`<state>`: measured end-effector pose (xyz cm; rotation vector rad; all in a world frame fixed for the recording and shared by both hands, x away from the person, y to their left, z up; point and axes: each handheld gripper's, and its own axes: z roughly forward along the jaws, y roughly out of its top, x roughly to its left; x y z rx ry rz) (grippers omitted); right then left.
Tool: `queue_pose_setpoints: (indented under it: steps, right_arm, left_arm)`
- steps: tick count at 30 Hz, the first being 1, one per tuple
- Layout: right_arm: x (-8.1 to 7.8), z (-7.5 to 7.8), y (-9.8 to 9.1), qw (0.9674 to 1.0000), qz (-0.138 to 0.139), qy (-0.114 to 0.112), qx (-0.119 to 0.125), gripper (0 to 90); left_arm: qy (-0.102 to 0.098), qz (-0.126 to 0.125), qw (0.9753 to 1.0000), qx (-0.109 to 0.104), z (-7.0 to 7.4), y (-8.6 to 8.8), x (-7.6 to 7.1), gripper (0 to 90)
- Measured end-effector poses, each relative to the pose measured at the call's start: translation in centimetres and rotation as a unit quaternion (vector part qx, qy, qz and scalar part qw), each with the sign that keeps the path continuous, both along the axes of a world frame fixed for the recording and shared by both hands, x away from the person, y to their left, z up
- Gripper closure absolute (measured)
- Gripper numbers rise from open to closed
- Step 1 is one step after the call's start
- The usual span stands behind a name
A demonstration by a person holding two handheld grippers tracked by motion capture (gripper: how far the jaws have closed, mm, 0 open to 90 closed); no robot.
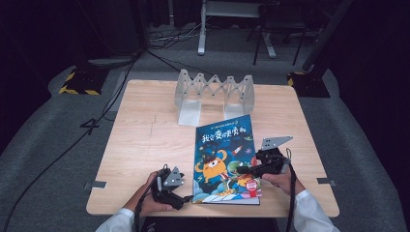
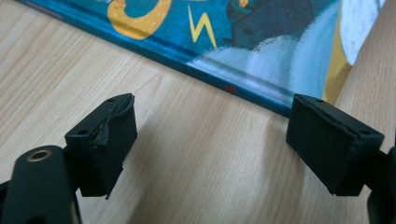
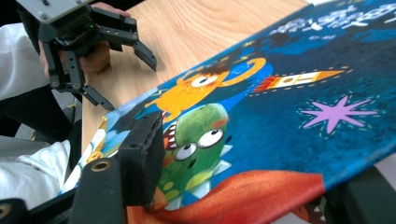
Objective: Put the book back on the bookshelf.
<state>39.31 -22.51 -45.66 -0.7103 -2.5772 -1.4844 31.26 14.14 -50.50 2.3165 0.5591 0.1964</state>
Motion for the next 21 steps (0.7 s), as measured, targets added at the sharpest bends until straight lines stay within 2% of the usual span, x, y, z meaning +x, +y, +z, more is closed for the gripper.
queue_pose_setpoints:
  steps: [7, 12, 14, 18, 21]
  right_arm:
    - [-1.4, 0.9, 0.2, 0.9989, -0.001, -0.047, 0.005, 40.8]
    - [-2.5, 1.5, 0.3, 0.9966, -0.003, -0.082, 0.002, 41.1]
    - [-3.2, 1.8, 0.3, 0.9947, -0.004, -0.103, 0.002, 41.3]
    - [-4.3, 2.3, 0.4, 0.9901, -0.005, -0.140, 0.001, 42.0]
    - [-4.9, 2.6, 0.6, 0.9864, -0.006, -0.164, 0.003, 43.3]
  left_arm:
    - [-0.001, 0.017, 0.9999, 0.002, 0.0, 0.7, 0.2, 15.9]
    - [0.004, 0.016, 0.9999, 0.001, 0.0, 0.7, 0.3, 15.6]
    - [0.008, 0.021, 0.9998, 0.001, 0.1, 0.7, 0.4, 15.9]
    - [0.030, 0.031, 0.9990, -0.005, 0.4, 0.6, 0.8, 16.2]
    - [0.041, 0.025, 0.9987, -0.017, 0.8, 0.3, 1.3, 16.4]
